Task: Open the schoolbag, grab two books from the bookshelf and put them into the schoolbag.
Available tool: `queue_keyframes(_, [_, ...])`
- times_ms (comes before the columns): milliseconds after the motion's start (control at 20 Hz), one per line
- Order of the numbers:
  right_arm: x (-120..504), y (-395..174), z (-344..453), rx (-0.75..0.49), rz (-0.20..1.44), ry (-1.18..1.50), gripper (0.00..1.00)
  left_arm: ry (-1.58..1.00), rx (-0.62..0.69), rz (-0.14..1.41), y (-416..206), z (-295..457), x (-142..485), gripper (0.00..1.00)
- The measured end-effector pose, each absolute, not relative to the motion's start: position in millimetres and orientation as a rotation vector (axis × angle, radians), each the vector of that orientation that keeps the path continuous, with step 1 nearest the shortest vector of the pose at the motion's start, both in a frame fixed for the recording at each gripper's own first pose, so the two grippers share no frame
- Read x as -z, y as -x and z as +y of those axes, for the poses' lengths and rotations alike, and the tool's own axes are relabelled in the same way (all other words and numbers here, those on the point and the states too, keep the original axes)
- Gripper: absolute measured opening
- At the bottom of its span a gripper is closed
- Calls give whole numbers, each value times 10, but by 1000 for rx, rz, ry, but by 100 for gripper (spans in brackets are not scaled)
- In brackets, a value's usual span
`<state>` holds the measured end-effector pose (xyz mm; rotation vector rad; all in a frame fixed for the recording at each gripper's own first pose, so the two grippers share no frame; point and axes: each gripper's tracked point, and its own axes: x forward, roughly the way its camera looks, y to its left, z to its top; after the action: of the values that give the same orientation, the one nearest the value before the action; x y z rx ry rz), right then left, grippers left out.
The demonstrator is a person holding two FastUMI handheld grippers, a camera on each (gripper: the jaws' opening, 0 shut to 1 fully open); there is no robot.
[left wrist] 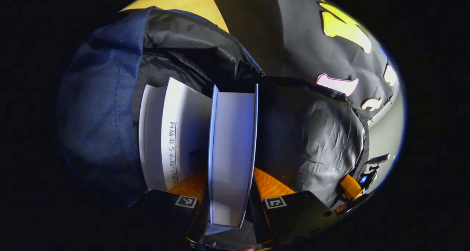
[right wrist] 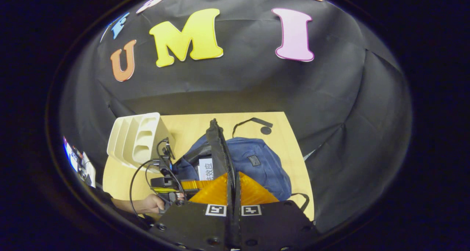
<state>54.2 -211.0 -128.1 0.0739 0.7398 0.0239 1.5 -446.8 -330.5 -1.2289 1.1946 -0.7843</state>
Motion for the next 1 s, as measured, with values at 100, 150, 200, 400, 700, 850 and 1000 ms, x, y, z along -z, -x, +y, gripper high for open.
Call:
queue_keyframes(100, [1288,-554,-2074,-37,741,-67,0,1168,783,1238,34,-4497,3358,55])
queue_keyframes(150, [1296,-558,-2055,-42,742,-58,0,1139,780,1280,77,-4505,3373,57])
queue_keyframes(200, [1318,-559,-2042,-46,743,-50,0,1118,768,1296,88,-4494,3362,60])
queue_keyframes(400, [1351,-550,-1985,-57,744,-45,0,1032,685,1359,147,-4318,3368,68])
queue_keyframes(700, [1447,-535,-1884,-64,748,-62,0,766,541,1346,186,-3732,3254,71])
queue_keyframes(850, [1462,-522,-1765,-77,739,-87,0,604,504,1288,128,-3359,3084,84])
queue_keyframes(1000, [1487,-500,-1643,-85,724,-93,0,441,465,1189,55,-2986,2851,71])
